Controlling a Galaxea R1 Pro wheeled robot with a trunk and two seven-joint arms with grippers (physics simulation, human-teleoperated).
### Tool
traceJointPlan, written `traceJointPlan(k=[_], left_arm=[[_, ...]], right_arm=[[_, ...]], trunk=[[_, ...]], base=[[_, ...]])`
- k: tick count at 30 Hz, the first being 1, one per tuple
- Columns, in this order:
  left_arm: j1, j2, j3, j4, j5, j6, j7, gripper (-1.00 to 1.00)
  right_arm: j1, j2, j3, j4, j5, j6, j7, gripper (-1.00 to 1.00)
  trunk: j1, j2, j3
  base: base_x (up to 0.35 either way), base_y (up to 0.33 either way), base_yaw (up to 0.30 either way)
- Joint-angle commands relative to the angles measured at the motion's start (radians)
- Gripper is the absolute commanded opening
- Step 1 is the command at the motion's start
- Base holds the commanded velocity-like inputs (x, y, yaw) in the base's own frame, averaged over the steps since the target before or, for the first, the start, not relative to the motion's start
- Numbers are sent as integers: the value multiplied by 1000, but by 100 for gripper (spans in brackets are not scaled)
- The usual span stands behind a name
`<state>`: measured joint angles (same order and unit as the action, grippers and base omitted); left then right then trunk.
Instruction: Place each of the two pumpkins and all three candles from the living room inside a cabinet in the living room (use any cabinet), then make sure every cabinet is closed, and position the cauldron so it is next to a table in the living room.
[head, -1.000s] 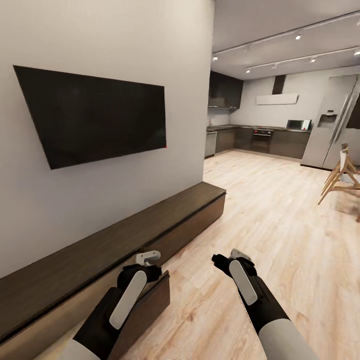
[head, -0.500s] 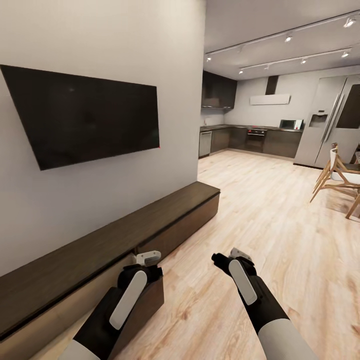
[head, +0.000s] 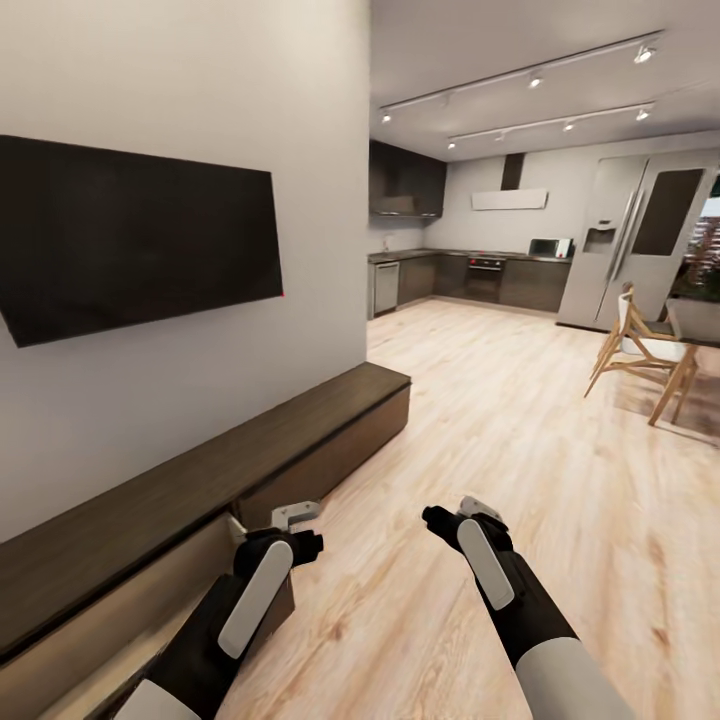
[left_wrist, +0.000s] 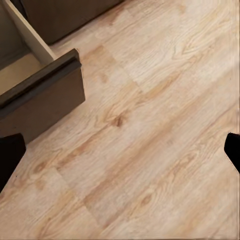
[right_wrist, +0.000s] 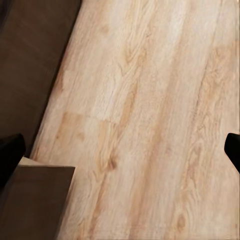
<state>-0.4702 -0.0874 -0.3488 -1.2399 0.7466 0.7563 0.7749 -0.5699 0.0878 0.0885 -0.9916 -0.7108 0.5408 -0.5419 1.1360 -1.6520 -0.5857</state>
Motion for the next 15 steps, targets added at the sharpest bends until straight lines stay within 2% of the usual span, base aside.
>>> traceJointPlan(k=[1, 7, 15], left_arm=[[-1, 0, -1, -2, 10, 1, 10, 100], [-1, 1, 0, -2, 10, 1, 10, 100], [-1, 0, 0, -2, 10, 1, 10, 100]], right_arm=[[-1, 0, 2, -1, -9, 1, -1, 100], [-1, -3, 2, 1, -10, 2, 36, 100], [-1, -3, 2, 2, -10, 2, 42, 100]], trunk=[[0, -1, -1], [0, -1, -1], [0, -1, -1]], base=[[0, -266, -283], [0, -243, -288], [0, -152, -290]])
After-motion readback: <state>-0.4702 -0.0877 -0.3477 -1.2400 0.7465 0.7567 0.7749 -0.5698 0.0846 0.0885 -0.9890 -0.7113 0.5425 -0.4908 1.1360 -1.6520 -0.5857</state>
